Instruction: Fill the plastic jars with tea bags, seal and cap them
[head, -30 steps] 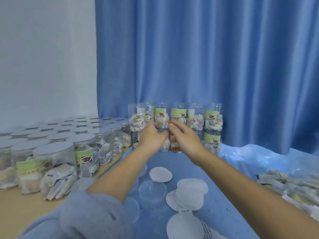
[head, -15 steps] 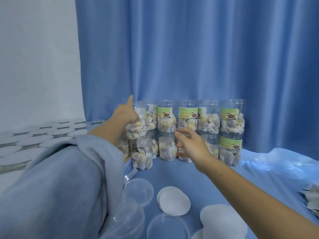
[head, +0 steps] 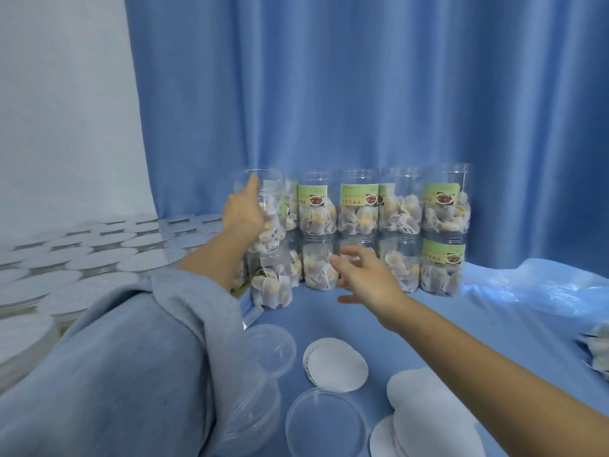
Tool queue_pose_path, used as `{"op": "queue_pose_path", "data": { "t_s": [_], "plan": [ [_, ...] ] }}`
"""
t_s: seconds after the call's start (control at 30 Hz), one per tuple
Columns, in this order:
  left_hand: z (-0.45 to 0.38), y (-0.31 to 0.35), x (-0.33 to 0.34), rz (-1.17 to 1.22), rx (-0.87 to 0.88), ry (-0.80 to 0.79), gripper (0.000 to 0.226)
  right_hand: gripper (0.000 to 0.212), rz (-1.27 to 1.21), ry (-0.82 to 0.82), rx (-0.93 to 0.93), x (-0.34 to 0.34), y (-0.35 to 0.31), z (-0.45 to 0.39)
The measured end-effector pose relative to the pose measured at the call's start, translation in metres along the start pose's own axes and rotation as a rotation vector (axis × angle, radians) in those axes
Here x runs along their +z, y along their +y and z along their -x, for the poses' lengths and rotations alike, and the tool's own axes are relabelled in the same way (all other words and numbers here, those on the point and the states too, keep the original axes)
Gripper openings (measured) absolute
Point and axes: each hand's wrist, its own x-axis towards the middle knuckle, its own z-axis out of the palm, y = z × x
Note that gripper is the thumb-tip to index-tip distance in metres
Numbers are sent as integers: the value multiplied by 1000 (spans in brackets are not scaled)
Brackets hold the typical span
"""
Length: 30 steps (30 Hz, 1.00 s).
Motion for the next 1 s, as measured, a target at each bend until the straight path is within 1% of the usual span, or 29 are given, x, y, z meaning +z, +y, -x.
{"op": "queue_pose_path", "data": {
  "t_s": [0.13, 0.17, 0.23, 0.3, 0.4, 0.43, 0.5, 0.57, 0.63, 0.73, 0.9, 1.0],
  "plan": [
    [41, 19, -21, 185, 117, 142, 23, 52, 83, 2, -147, -3, -25, 12],
    [56, 25, -28, 185, 151, 182, 22, 58, 121, 16, -206, -4, -31, 20],
    [85, 40, -39, 170, 212, 239, 28, 78, 257, 66, -347, -7, -43, 36],
    [120, 57, -51, 229, 239, 218, 28, 92, 401, 120, -492, -10, -51, 56],
    [179, 84, -66, 378, 207, 135, 24, 98, 607, 219, -620, -23, -64, 96],
    [199, 91, -69, 423, 177, 115, 24, 98, 655, 235, -631, -30, -66, 111],
    [236, 104, -74, 442, 125, 108, 31, 96, 717, 198, -638, -46, -65, 141],
    [267, 116, -76, 420, 128, 102, 36, 87, 760, 146, -629, -63, -57, 170],
    [295, 130, -75, 438, 148, 54, 36, 78, 770, 105, -565, -80, -45, 195],
    [331, 153, -62, 480, 179, -2, 36, 68, 779, 106, -460, -108, -23, 222],
    [378, 189, -23, 582, 144, -133, 33, 69, 803, 155, -391, -156, 24, 253],
    [401, 200, -3, 523, 188, -198, 37, 75, 758, 211, -376, -177, 50, 266]
  ]
}}
